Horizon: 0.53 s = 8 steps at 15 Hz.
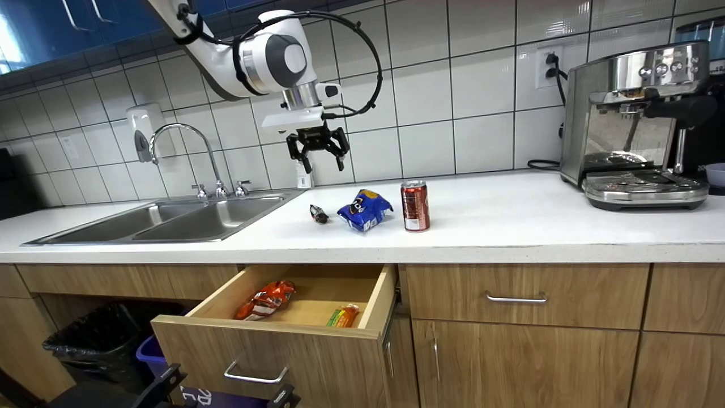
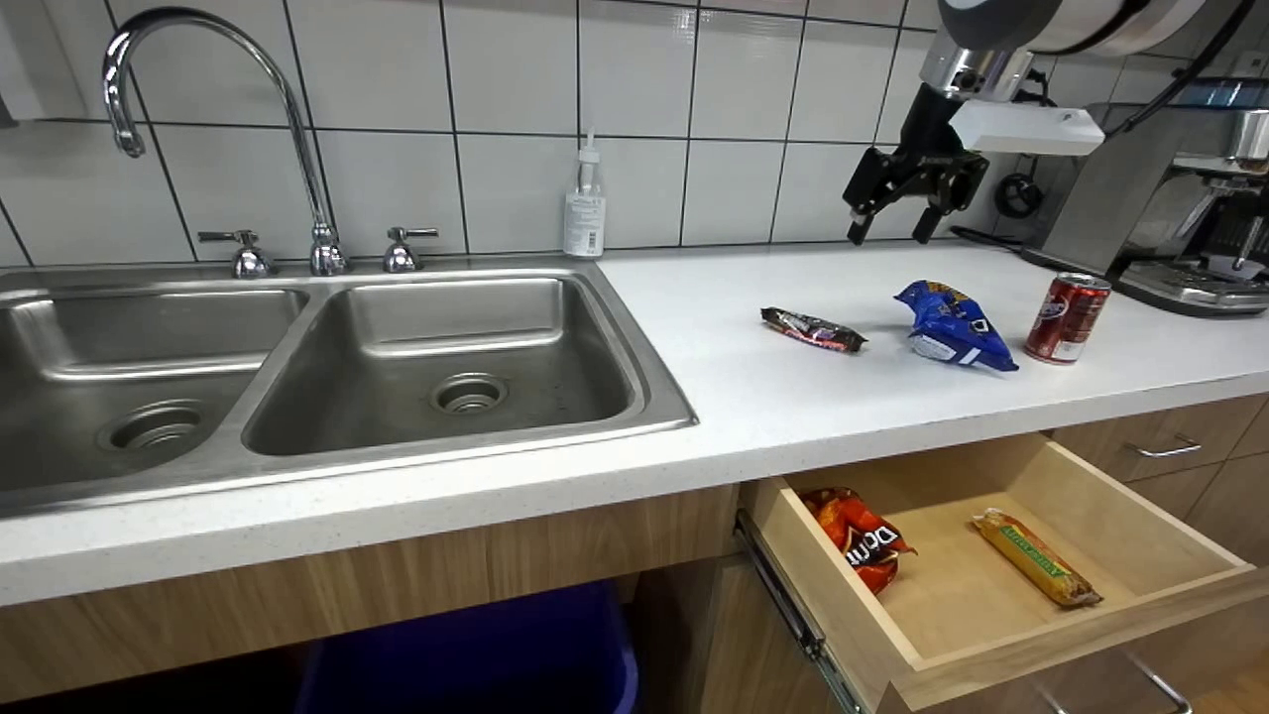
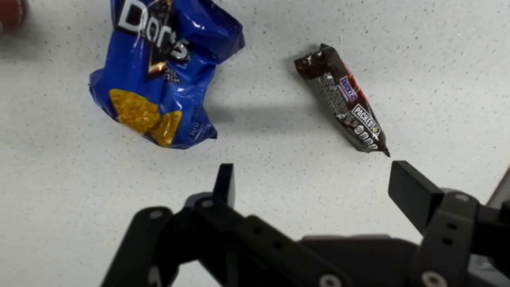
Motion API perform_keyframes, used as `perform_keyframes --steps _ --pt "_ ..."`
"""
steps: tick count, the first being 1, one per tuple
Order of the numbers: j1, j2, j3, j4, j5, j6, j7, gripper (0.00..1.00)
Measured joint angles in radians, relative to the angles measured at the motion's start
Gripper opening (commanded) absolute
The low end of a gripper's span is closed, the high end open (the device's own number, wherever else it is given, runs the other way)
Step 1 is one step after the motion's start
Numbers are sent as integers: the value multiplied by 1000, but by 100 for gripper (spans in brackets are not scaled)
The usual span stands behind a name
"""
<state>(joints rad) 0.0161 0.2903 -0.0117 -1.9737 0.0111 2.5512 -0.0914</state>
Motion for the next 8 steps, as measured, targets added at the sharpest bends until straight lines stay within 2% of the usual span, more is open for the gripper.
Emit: perform_keyframes --steps 8 --pt "-23 159 -28 173 0 -36 43 100"
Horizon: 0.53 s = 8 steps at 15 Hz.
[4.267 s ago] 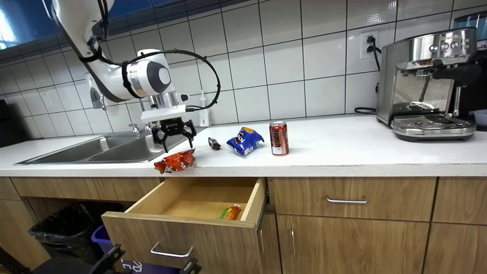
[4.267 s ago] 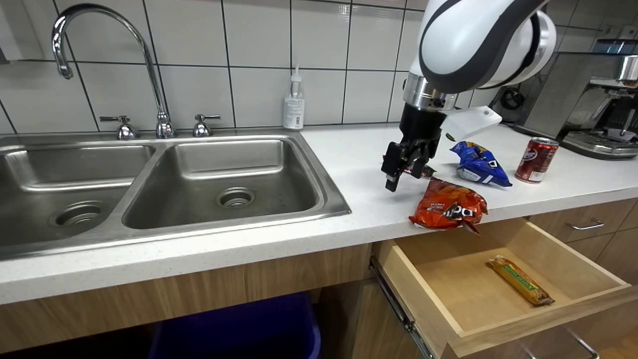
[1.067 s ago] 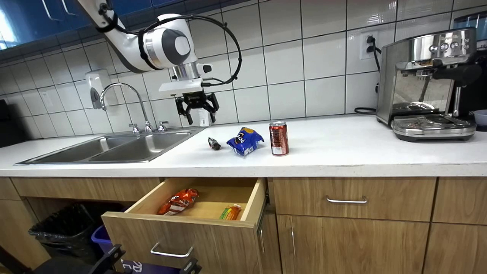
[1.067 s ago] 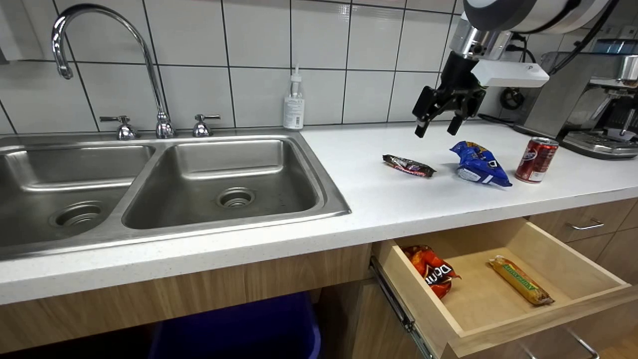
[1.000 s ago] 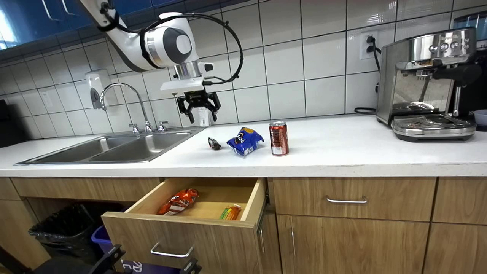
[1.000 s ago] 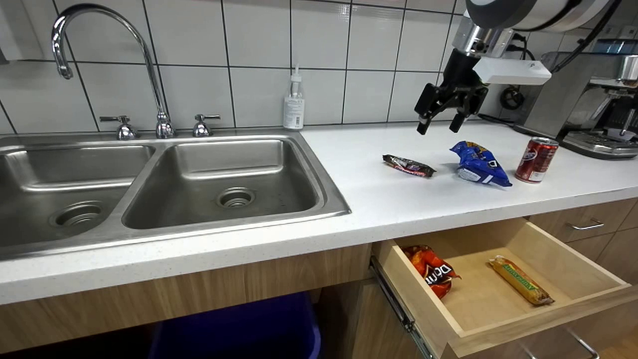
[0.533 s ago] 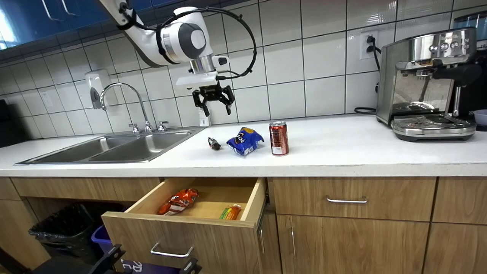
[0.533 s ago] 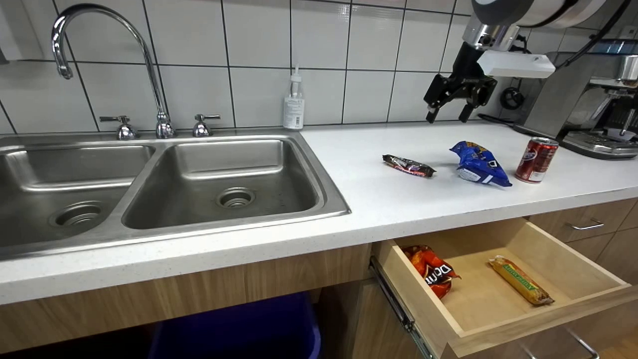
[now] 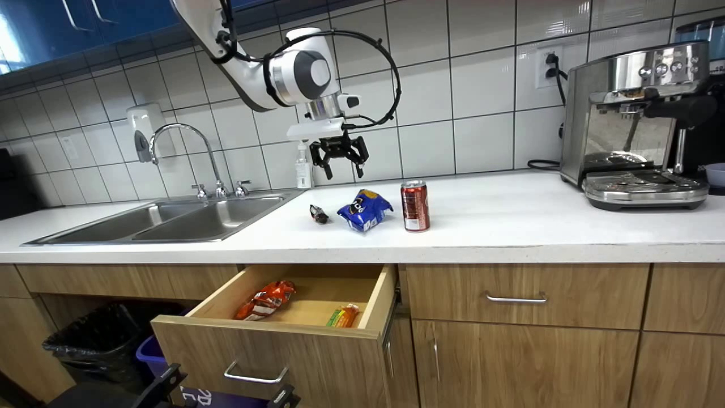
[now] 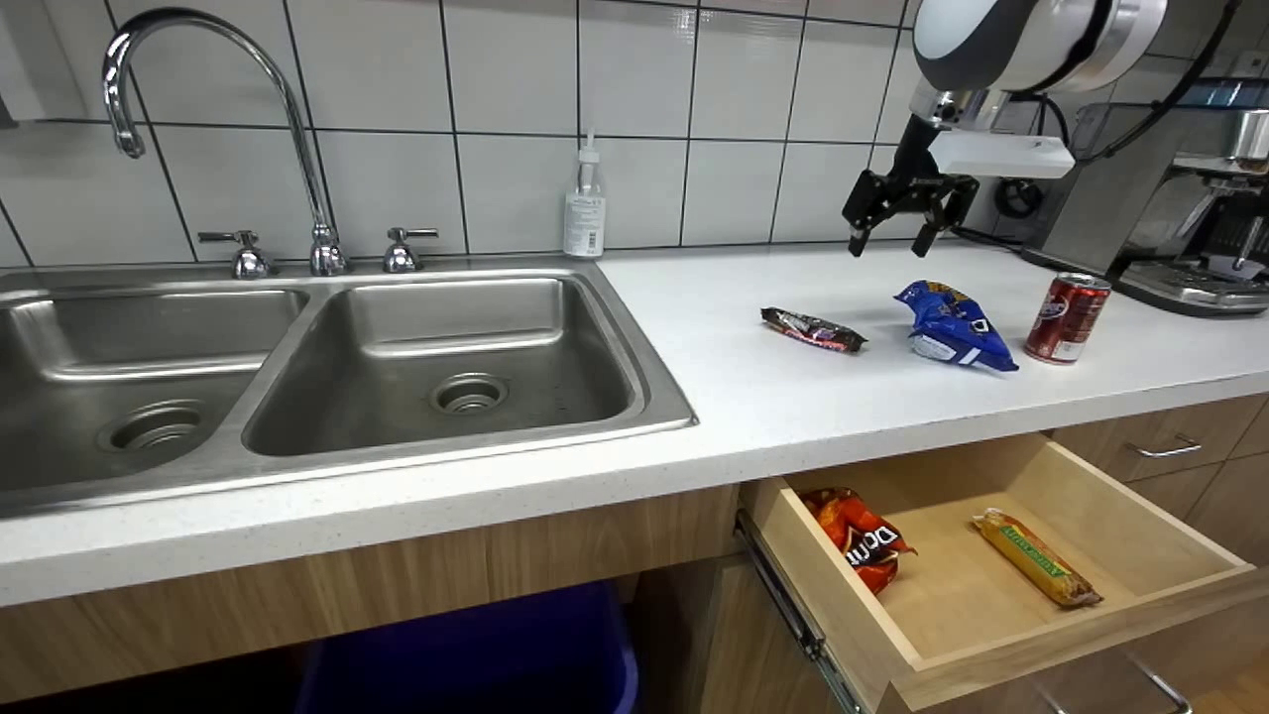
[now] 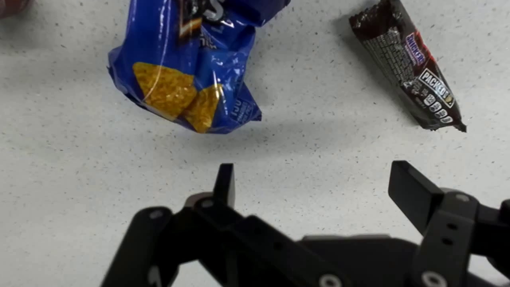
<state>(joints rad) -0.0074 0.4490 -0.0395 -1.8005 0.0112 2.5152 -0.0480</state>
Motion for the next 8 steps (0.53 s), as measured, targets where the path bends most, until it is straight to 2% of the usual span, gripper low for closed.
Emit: perform_keyframes --steps 8 --pt "-18 118 -29 120 -1 -82 44 100"
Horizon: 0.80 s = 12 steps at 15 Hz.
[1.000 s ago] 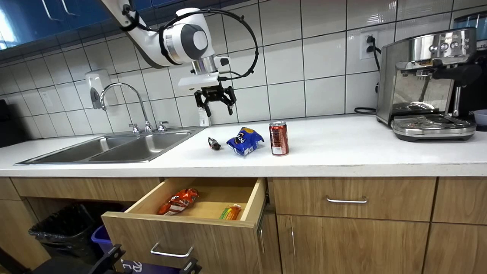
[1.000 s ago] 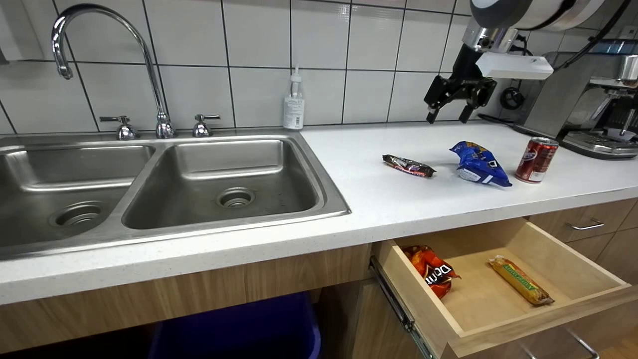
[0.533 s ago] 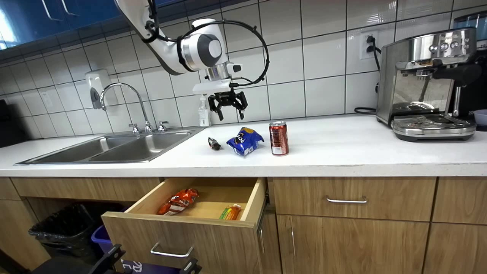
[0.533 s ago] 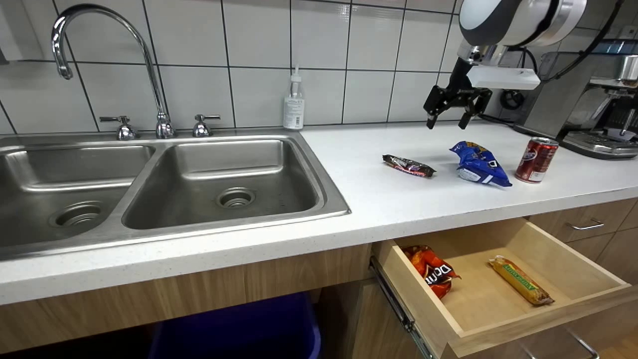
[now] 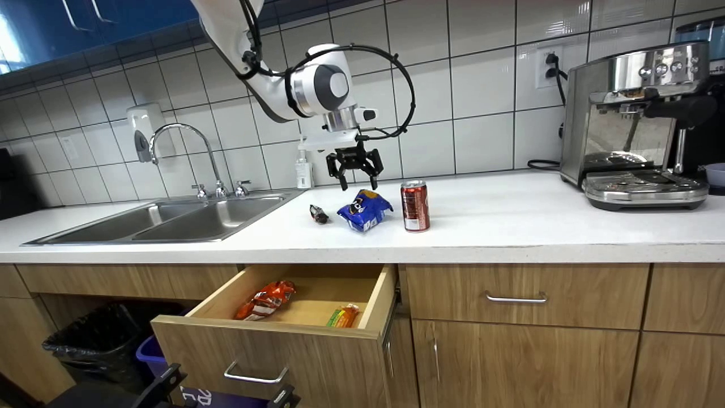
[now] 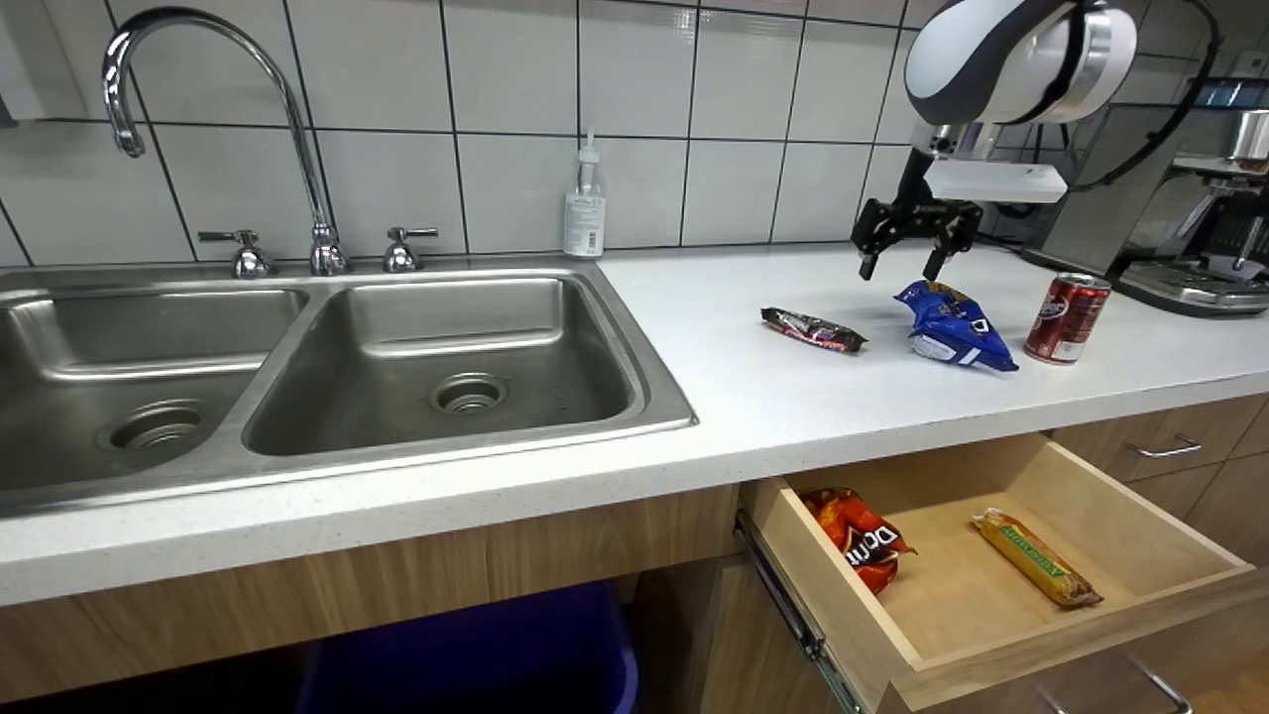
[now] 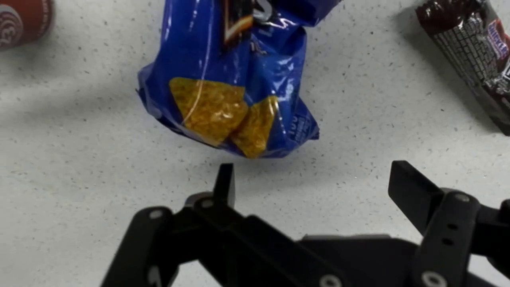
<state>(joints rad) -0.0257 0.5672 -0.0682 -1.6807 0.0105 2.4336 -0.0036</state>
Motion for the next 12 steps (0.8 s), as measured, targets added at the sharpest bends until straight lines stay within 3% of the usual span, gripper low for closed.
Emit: perform_keyframes --steps 12 --pt "-5 37 -34 22 -5 -31 23 100"
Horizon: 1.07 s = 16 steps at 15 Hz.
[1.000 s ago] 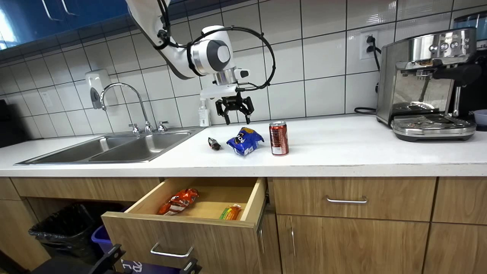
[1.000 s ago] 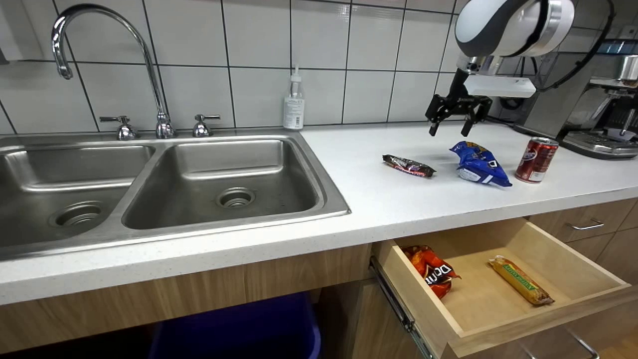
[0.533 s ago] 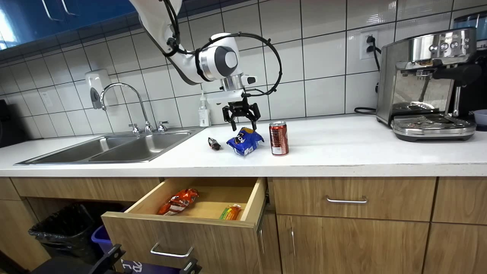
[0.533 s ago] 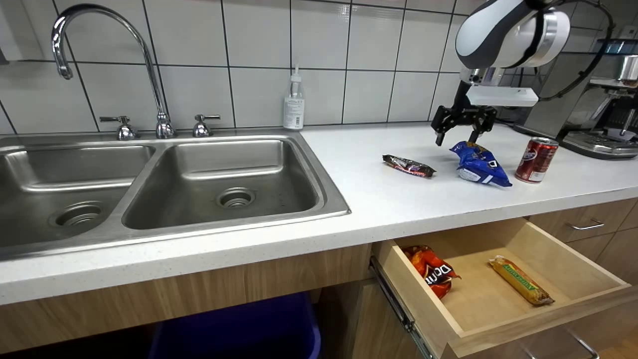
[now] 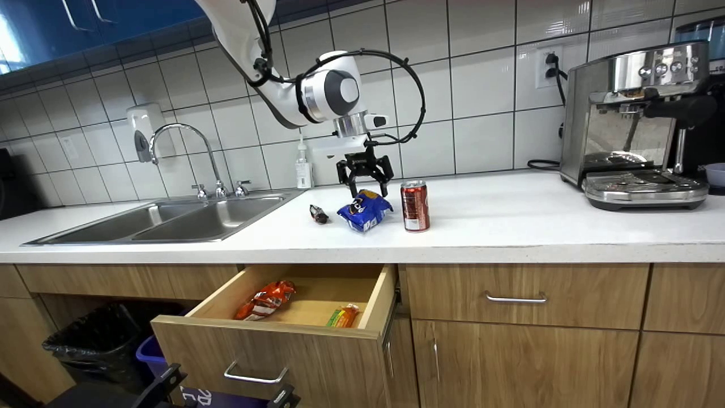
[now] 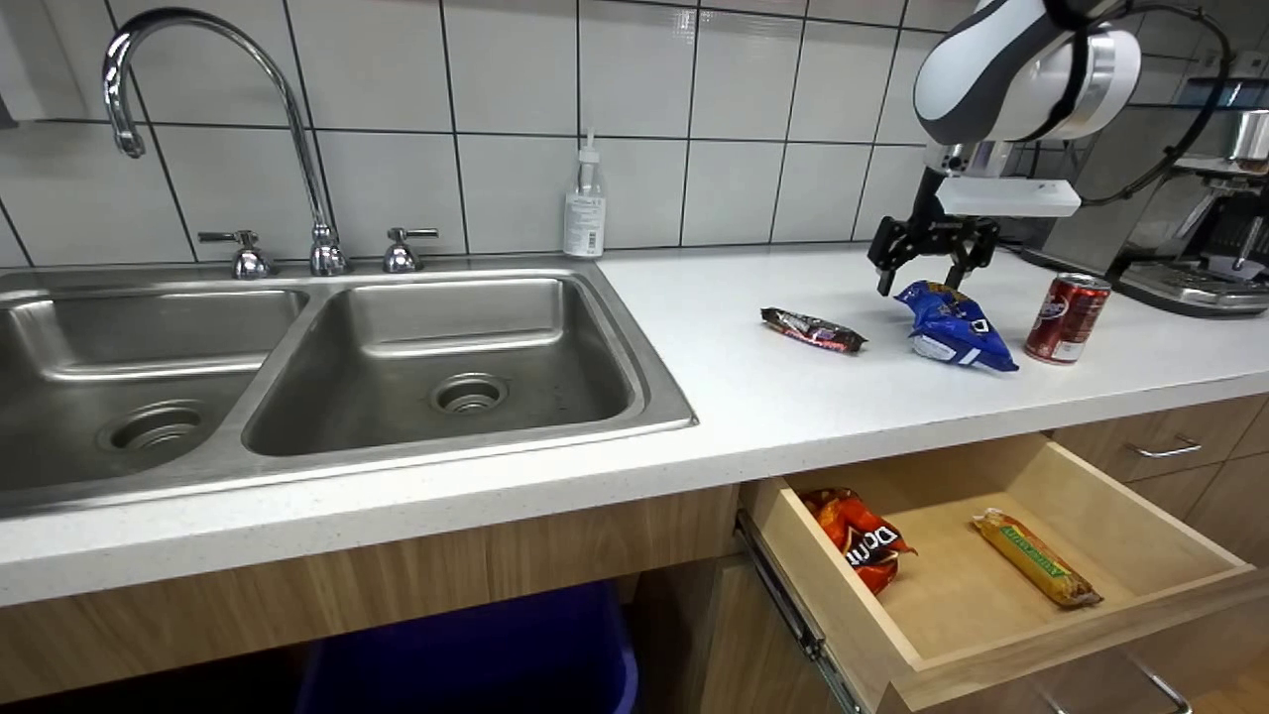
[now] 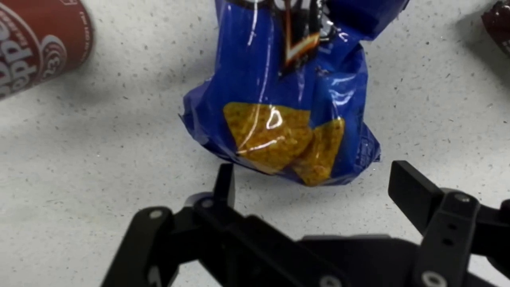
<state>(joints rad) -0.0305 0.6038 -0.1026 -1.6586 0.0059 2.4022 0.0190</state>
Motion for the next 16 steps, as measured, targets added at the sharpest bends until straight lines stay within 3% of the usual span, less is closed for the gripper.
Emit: perform_keyframes --steps 16 --pt "49 -25 10 -86 -37 -14 0 100"
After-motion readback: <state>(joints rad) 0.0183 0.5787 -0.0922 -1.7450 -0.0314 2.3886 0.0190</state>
